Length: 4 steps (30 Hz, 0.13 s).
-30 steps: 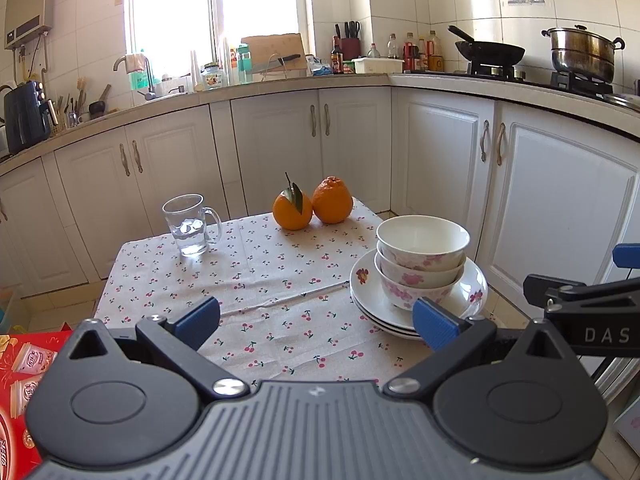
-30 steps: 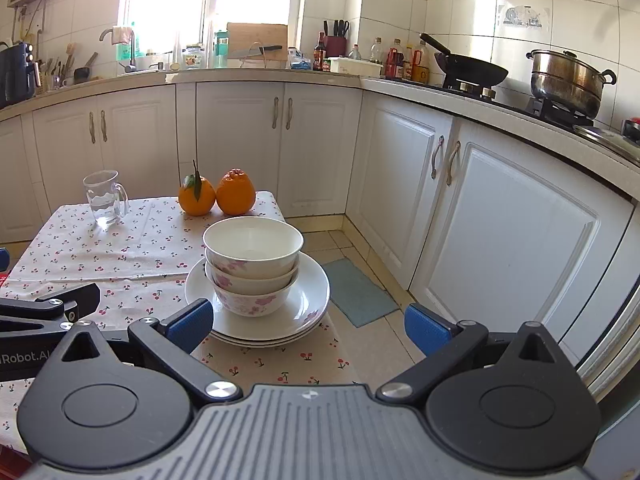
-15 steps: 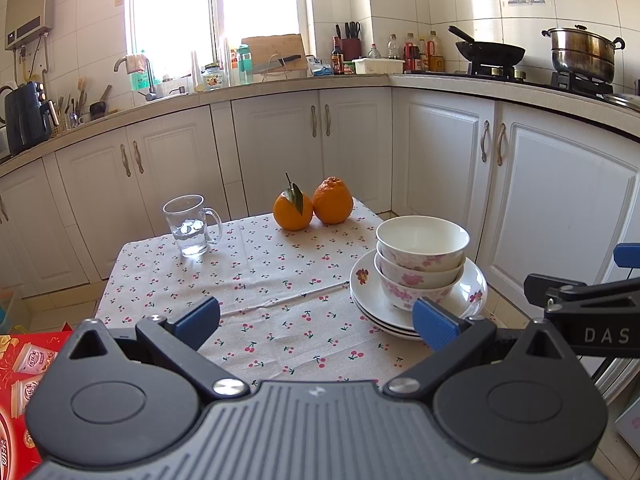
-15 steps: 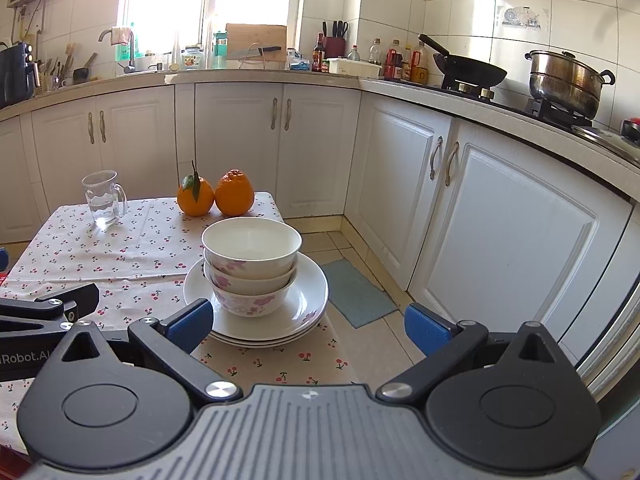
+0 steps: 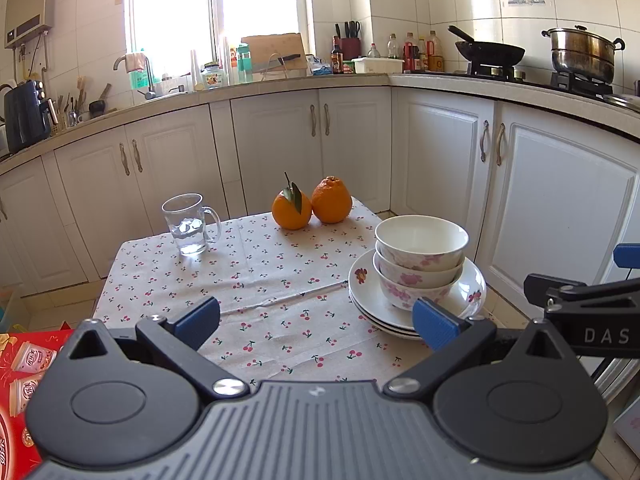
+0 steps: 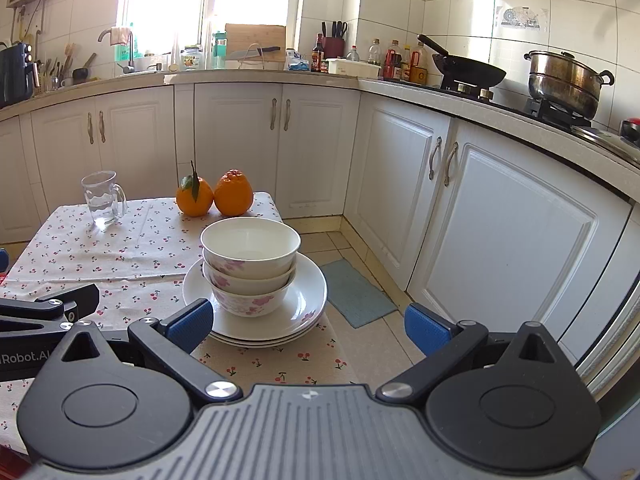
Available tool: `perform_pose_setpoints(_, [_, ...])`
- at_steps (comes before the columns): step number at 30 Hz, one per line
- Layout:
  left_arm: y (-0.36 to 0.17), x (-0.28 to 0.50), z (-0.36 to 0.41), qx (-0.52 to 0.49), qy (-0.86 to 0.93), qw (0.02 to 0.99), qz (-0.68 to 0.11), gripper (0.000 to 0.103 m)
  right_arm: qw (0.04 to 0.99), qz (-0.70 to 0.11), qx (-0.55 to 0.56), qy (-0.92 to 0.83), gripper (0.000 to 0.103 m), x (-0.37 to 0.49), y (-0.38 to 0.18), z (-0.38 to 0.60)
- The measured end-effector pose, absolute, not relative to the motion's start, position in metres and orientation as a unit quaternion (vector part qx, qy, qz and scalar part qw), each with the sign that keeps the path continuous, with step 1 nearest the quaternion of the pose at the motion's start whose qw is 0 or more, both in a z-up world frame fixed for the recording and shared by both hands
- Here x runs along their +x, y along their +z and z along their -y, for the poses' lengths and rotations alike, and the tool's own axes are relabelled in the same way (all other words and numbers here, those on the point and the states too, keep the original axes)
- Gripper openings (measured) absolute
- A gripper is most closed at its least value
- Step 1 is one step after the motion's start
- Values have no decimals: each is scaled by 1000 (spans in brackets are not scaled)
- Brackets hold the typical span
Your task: Organize plates and bowls
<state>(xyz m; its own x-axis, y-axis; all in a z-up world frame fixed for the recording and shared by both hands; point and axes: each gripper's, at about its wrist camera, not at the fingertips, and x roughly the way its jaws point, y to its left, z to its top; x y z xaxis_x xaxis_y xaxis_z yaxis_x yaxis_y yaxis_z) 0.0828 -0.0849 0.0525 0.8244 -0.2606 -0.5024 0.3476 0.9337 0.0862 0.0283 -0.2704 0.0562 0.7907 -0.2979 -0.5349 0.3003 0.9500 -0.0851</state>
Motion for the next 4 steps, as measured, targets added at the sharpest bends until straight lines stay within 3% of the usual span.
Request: perform_pose_setpoints(4, [52, 84, 86, 85, -161, 950, -252, 102, 946, -282, 2, -158, 103, 28, 56, 270])
